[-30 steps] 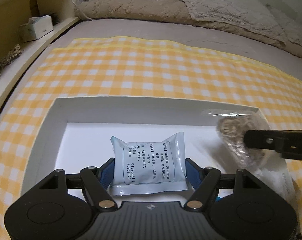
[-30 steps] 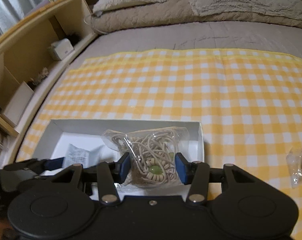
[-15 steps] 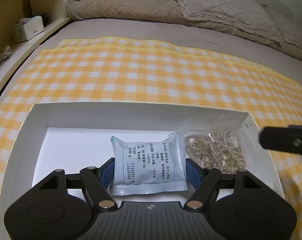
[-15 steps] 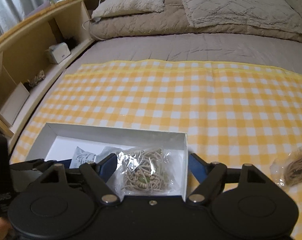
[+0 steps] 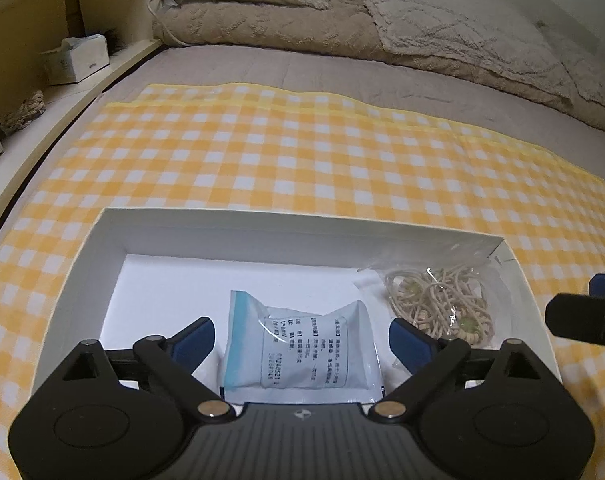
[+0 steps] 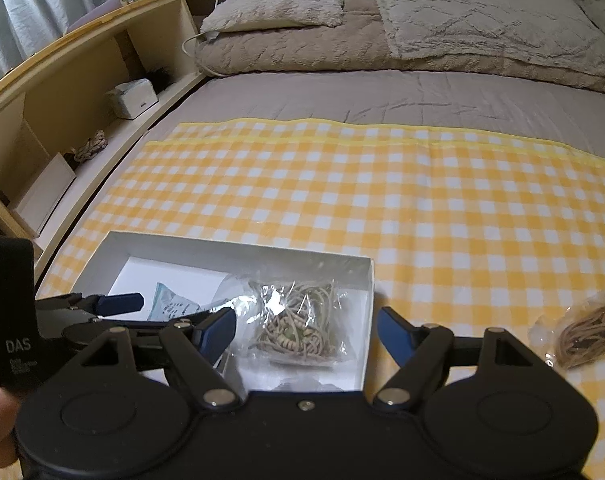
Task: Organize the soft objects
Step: 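Open both tools to release the sachet and bagged cord into the box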
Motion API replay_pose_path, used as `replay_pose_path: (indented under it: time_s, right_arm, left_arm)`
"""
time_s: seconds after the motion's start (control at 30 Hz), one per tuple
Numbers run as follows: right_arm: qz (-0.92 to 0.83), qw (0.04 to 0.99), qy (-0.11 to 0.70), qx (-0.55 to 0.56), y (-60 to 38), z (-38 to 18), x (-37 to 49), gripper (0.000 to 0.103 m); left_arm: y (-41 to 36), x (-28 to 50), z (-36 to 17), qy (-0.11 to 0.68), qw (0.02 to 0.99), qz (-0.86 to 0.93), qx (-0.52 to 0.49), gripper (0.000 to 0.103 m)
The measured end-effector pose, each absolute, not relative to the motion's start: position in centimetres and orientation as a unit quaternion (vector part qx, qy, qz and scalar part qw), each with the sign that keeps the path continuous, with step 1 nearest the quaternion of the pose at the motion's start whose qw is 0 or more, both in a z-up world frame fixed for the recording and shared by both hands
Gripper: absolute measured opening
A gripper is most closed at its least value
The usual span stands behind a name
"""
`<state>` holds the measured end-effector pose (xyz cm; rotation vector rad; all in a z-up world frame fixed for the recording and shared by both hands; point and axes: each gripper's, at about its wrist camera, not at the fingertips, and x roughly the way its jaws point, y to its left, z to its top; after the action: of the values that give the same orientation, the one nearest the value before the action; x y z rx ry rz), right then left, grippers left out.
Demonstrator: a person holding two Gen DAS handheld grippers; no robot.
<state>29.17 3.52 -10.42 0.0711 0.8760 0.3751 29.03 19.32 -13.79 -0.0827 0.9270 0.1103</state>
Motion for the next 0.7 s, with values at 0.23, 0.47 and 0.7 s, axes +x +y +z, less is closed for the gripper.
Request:
replay_pose_path:
  time_s: [0.23,0.47,0.7]
  right_arm:
    - [0.180,0.890,0.418,0.028,3.3,-9.7,28.0,0.078]
    - [0.179,0.896,0.405,0.030,2.6,-8.5,26.8,0.078]
    - [0.183,0.904,0.386,0.032,1.9,-6.8,25.2,0.078]
  left_arm:
    - [18.6,27.6,-12.1,0.440,0.895,0.048,-0.047,0.096]
    - [17.8,25.7,-9.6,0.431,0.900,0.045,-0.044,0.096]
    - [17.1,23.2,-6.8,0.410,0.910,0.048,-0.041,0.099]
